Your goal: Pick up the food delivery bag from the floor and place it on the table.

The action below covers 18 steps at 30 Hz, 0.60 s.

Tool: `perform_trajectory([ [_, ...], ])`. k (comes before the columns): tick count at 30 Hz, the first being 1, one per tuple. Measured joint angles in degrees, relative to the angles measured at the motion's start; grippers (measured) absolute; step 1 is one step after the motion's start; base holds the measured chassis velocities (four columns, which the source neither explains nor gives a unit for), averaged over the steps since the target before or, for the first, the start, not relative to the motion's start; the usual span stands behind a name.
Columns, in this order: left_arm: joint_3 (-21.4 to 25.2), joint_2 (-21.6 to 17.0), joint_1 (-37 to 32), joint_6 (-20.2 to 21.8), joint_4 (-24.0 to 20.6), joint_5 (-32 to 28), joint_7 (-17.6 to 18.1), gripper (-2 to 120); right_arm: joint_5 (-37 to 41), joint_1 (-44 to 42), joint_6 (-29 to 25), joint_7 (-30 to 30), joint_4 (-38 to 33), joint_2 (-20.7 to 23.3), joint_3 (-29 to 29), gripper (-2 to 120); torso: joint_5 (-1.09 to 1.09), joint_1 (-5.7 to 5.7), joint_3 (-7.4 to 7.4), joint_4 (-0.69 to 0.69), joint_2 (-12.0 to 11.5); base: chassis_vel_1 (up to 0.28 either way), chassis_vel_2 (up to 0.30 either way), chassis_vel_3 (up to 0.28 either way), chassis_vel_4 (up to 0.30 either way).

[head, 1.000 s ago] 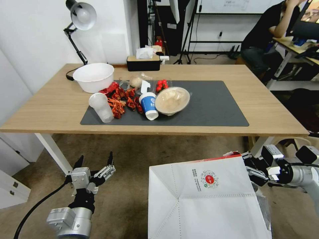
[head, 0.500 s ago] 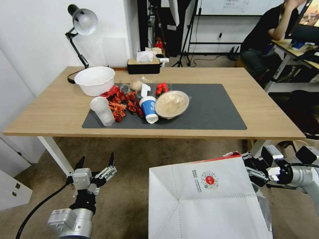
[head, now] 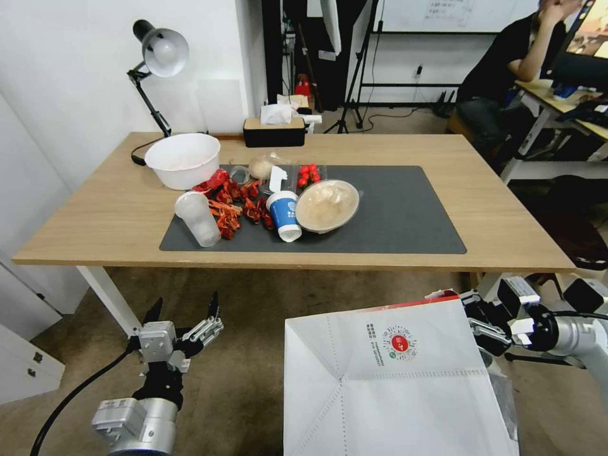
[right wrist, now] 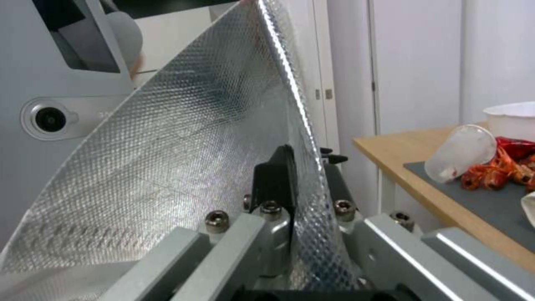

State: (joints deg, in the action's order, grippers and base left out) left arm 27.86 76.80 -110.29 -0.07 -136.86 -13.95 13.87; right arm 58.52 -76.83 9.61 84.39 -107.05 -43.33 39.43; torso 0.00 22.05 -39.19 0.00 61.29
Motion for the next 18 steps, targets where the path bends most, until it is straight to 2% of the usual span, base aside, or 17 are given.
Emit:
perform_trajectory([
  [14,0.3,0.2,0.0,-0.7,0.3,0.2,-0.5,100,-0.2,0.0,-0.1,0.1,0.3,-0.5,0.0,0,0.0,1.75,-2.18,0.0,3.9,0.0,0.0,0.0,0.0],
  [18,0.6,0.1,-0.1,-1.2,0.3,-0.1,-0.9,100,-0.2,0.0,-0.1,0.1,0.5,-0.6,-0.1,0,0.0,1.94,-2.46,0.0,4.4,0.0,0.0,0.0,0.0],
])
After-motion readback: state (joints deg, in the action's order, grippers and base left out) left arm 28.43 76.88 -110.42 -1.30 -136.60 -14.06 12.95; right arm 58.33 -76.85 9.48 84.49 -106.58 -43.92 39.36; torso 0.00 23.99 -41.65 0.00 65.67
